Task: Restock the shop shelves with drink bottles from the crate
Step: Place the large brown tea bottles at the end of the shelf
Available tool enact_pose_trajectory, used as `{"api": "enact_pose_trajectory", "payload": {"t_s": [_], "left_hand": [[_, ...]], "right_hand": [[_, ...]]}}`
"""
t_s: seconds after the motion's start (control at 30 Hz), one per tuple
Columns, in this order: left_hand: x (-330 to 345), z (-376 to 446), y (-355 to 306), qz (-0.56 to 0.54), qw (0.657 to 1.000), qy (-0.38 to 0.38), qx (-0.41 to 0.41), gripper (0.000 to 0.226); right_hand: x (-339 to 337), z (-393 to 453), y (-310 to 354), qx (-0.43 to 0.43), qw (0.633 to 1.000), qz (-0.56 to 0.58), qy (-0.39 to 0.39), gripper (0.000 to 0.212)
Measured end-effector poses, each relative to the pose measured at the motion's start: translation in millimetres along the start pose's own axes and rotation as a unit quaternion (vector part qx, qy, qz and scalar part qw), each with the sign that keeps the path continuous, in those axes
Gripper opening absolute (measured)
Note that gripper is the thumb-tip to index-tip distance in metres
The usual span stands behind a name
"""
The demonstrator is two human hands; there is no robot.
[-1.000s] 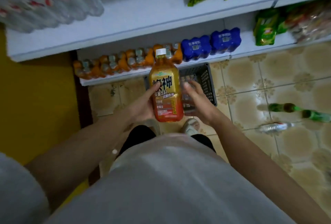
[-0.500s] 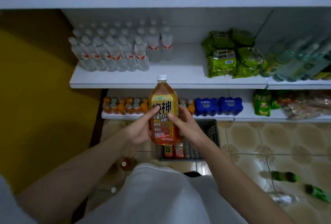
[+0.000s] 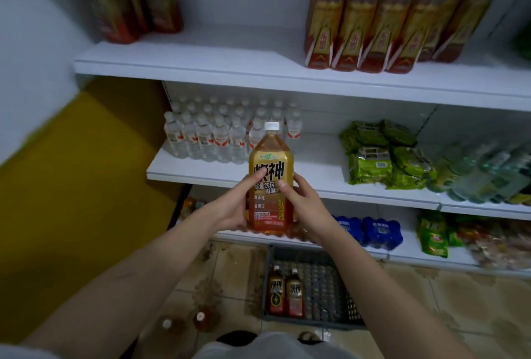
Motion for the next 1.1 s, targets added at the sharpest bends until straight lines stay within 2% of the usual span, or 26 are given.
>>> {"api": "enact_pose_trajectory", "payload": {"t_s": [0.07,0.13,0.23,0.47,0.67,0.73,0.83,1.0,1.1], "left_hand": [[8,-6,-16,-0.005,1.000,-0.005,0.023,0.068],[20,-13,-32,-0.005,0.999,-0.015,0.045,0.065],[36,-21,-53,-0.003,0.997,-0.025,0.069,0.059],[72,-30,-117,0.046,0.990,-0.025,0.134,0.071],[109,-33,-174,0.059,0.981,-0.009,0.186,0.063],[117,-29,-187,0.065,0.978,-0.003,0.196,0.068],[119,-19,-201,0.063,0.973,-0.022,0.221,0.077],[110,-6,-211,0.038,0.971,-0.029,0.236,0.110],[99,2,-221,0.042,0.970,-0.039,0.236,0.112]], "right_hand": [[-2,-2,19,-0.023,1.000,0.000,0.010,0.040],[-9,-4,35,-0.040,0.999,0.000,0.015,0.036],[-22,-10,61,-0.064,0.998,-0.019,0.017,0.045],[-52,-20,131,-0.121,0.992,-0.025,0.017,0.053],[-75,-22,191,-0.179,0.983,-0.034,0.006,0.034],[-82,-19,202,-0.187,0.982,-0.029,0.007,0.031],[-92,-14,215,-0.201,0.979,-0.032,0.011,0.039],[-94,4,223,-0.205,0.978,-0.035,0.031,0.041],[-88,23,226,-0.204,0.978,-0.029,0.039,0.051]]}}
Point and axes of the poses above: each hand's wrist, its own z-axis towards the middle knuckle, its own x-axis out of the palm, y = z × x, the point moved 8 cm from there along z, towards the middle knuckle, and after that the axes turned 2 degrees about -z, right-handed, at the moved point
